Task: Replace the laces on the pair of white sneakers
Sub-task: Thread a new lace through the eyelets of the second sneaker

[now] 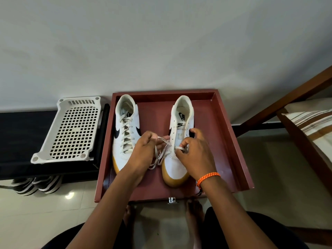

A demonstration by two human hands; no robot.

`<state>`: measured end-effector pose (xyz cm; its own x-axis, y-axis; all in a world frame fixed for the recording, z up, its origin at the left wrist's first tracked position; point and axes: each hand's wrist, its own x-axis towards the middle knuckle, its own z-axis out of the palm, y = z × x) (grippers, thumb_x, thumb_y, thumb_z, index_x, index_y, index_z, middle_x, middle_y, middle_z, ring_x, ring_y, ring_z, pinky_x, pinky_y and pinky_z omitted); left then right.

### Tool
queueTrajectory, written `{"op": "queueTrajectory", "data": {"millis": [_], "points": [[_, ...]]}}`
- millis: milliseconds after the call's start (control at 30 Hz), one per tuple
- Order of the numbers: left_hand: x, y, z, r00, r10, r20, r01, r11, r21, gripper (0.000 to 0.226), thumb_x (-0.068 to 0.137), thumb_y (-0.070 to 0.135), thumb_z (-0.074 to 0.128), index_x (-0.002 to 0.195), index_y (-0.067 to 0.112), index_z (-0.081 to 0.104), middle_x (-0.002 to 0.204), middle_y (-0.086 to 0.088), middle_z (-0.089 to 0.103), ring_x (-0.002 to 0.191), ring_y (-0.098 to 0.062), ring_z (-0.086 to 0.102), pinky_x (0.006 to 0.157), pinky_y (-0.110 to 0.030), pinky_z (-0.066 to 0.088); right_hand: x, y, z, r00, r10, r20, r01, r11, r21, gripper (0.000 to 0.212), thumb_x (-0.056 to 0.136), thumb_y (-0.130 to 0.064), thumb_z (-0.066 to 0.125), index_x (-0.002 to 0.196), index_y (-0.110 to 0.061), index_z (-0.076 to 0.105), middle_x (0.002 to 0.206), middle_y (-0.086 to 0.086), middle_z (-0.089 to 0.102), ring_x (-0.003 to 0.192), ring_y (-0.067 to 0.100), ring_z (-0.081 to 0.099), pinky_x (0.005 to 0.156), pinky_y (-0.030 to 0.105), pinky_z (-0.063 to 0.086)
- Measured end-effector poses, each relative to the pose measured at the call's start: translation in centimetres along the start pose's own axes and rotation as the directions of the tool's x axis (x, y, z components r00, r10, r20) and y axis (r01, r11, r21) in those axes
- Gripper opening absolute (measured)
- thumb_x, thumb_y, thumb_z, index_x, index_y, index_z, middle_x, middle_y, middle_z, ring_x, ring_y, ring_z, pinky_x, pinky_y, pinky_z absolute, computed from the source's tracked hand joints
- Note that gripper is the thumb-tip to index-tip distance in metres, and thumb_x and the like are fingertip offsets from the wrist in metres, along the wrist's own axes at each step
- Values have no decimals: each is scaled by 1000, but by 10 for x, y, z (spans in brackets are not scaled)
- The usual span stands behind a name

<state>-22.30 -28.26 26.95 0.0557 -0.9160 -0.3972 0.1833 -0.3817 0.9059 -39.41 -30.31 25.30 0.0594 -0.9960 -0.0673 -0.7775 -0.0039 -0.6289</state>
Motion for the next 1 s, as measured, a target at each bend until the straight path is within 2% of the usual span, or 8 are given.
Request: {"op": "queueTrajectory", "data": {"millis": [67, 233, 533, 633, 767, 833, 900, 1000], "points": [[1, 0, 1, 999, 28, -36, -27, 999, 29, 21, 116, 15, 37, 102, 7, 50, 114, -11, 81, 109, -28, 78, 95, -47, 59, 0, 1, 0, 1000, -10, 8, 10, 1000, -2, 20, 88, -25, 80, 76, -22, 65, 160, -7, 37, 137, 20, 47, 79, 33, 53], [-1, 5, -1, 999, -8, -40, 9, 1000, 17, 23, 116, 14, 39, 100, 5, 54, 106, -11, 82, 103, -28, 79, 83, -36, 60, 3, 6, -3, 1000, -16, 21, 16, 1000, 6, 16, 85, -24, 82, 77, -24, 67, 160, -8, 40, 139, 19, 48, 81, 33, 54], [0, 8, -5, 996, -84, -43, 74, 976, -204, 16, 113, 12, 32, 111, 9, 48, 111, -27, 78, 112, -52, 72, 89, -47, 63, 5, 10, -6, 998, -48, 49, 49, 998, -27, 21, 84, -25, 81, 73, -26, 64, 162, -13, 40, 138, 17, 51, 82, 41, 60], [-3, 12, -9, 996, -89, -17, 80, 949, -304, 25, 114, 16, 30, 98, 11, 47, 118, -28, 76, 115, -52, 71, 96, -53, 61, 4, 10, -6, 998, -49, 45, 50, 998, -38, 21, 84, -26, 81, 73, -26, 63, 162, -14, 40, 137, 17, 52, 82, 41, 59], [-7, 24, -17, 998, -57, 41, 70, 813, -578, 34, 115, 20, 31, 89, 12, 50, 127, -25, 74, 116, -45, 73, 93, -49, 65, 5, 12, -5, 998, -49, 40, 51, 998, -27, 21, 83, -25, 82, 73, -26, 64, 161, -15, 41, 135, 18, 54, 82, 41, 59], [-7, 28, -22, 999, -49, 5, 39, 725, -688, 34, 115, 20, 34, 88, 11, 55, 119, -20, 77, 108, -38, 78, 87, -46, 66, 6, 13, -5, 998, -51, 44, 52, 998, -21, 19, 83, -25, 83, 76, -27, 65, 161, -14, 41, 134, 19, 55, 83, 41, 59], [-4, 28, -27, 995, -73, -64, 17, 776, -630, 28, 114, 19, 38, 94, 10, 56, 101, -15, 79, 87, -31, 80, 77, -44, 68, 6, 14, -4, 998, -53, 43, 53, 998, -12, 18, 83, -25, 83, 77, -27, 66, 161, -13, 42, 133, 19, 55, 84, 42, 60], [3, 18, -23, 977, -26, -213, -7, 988, -152, 17, 112, 22, 40, 105, 12, 53, 89, -18, 73, 61, -32, 71, 64, -39, 59, 6, 15, -3, 998, -50, 39, 50, 999, -11, 18, 83, -25, 83, 77, -27, 65, 161, -13, 41, 136, 19, 53, 87, 44, 60]]}}
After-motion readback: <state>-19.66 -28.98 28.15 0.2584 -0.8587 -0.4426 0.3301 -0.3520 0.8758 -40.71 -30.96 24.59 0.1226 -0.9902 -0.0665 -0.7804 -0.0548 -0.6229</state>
